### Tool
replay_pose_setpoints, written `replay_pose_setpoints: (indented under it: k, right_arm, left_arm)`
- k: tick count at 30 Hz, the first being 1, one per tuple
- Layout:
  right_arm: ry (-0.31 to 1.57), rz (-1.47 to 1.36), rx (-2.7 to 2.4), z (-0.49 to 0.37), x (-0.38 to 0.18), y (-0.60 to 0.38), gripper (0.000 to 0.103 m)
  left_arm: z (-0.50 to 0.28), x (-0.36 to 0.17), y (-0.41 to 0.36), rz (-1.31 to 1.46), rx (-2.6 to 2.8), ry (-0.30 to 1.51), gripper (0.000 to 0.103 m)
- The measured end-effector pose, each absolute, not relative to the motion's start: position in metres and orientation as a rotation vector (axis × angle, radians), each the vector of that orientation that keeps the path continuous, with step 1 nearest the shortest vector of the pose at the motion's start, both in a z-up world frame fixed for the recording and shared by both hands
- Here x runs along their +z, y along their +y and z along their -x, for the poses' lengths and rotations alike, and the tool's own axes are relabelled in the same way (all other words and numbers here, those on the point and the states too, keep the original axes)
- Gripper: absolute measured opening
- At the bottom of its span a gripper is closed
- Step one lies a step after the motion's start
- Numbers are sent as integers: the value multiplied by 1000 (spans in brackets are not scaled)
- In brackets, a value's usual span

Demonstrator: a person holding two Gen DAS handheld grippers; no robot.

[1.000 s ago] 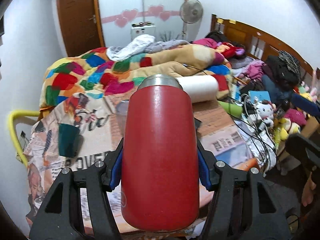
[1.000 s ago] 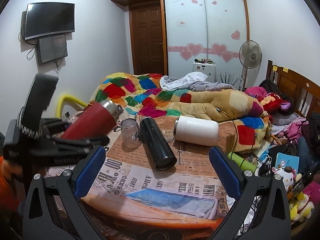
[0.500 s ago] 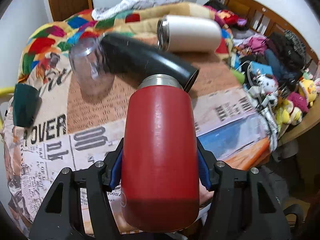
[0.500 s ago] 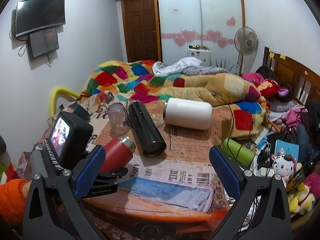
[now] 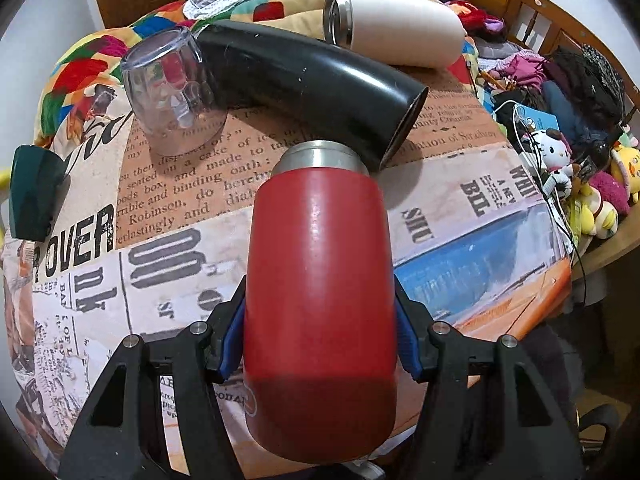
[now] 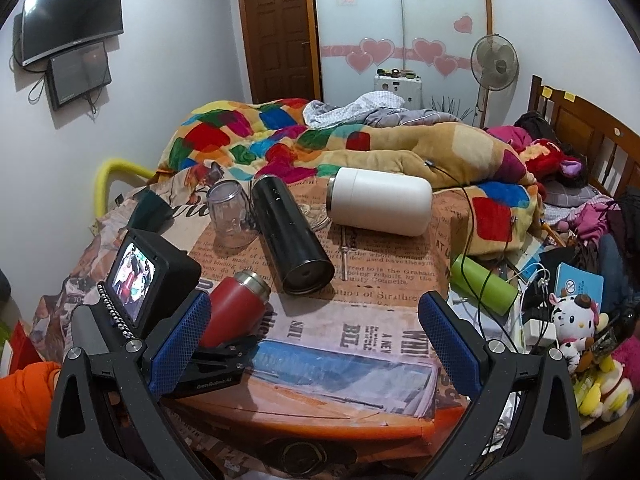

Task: Flip cup upright
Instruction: 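Lower the red bottle onto the sheet and open the left gripper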

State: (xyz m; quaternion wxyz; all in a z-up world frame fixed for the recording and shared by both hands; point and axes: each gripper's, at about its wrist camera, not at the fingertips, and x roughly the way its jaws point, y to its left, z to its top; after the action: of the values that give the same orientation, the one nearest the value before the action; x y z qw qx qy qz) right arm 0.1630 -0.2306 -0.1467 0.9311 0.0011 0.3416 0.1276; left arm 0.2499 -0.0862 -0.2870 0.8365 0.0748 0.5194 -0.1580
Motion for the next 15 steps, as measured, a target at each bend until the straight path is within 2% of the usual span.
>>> replay_pose_setpoints:
  k: [6, 15]
  right_arm:
    - [697, 32, 255, -160, -144, -222, 103]
    - [702, 86, 273, -169, -140, -202, 103]
  left_arm:
    - [-241, -280, -81, -147, -370, 1136, 63]
    - [-206, -235, -32, -20, -350, 1048, 69]
